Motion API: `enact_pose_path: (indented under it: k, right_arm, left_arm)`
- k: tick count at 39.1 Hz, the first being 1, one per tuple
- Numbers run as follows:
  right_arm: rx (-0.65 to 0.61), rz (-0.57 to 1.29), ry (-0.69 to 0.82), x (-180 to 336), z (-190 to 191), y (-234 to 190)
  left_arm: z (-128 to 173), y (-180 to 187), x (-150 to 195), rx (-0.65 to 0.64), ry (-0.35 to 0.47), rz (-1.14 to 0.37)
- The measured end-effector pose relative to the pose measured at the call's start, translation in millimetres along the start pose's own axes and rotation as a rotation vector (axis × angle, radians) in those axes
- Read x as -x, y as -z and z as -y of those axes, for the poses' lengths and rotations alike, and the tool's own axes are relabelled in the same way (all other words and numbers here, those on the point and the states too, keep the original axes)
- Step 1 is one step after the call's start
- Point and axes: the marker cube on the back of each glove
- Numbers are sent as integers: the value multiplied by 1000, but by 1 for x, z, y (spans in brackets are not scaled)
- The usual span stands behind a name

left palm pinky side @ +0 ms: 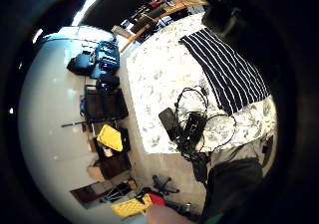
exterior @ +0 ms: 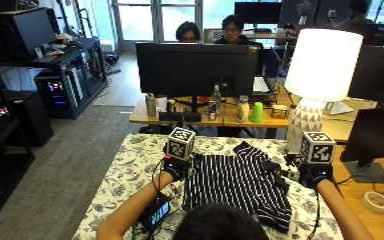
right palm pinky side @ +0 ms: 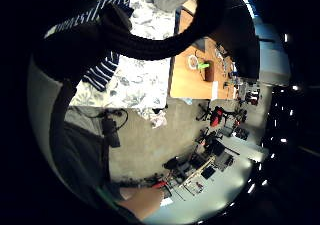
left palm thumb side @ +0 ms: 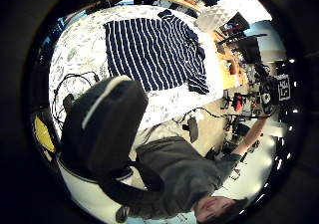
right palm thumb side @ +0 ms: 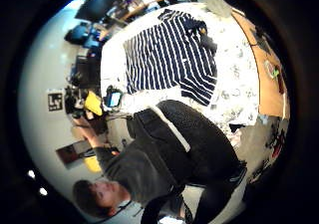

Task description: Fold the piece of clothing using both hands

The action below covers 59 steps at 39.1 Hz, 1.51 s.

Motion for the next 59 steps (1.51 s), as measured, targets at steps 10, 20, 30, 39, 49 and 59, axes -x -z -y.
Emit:
enact_pose_path:
  k: [10, 20, 30, 39, 49, 59]
  right_arm:
    - [24, -18, -7, -8, 19, -24]
    - [96, -31, 11, -15, 18, -53]
    - [173, -38, 22, -22, 22, -90]
    - [211, -31, 57, -20, 32, -114]
    - [250, -64, 94, -2, 62, -169]
    - [330, -155, 120, 36, 109, -256]
  left_arm:
    - [19, -53, -27, 90, -65, -24]
    - [47, -174, -78, 343, -169, 57]
    - [45, -190, -96, 278, -154, 160]
    - [30, -159, -98, 161, -137, 290]
    - [46, -126, -94, 106, -109, 224]
    - [67, -102, -81, 136, -5, 218]
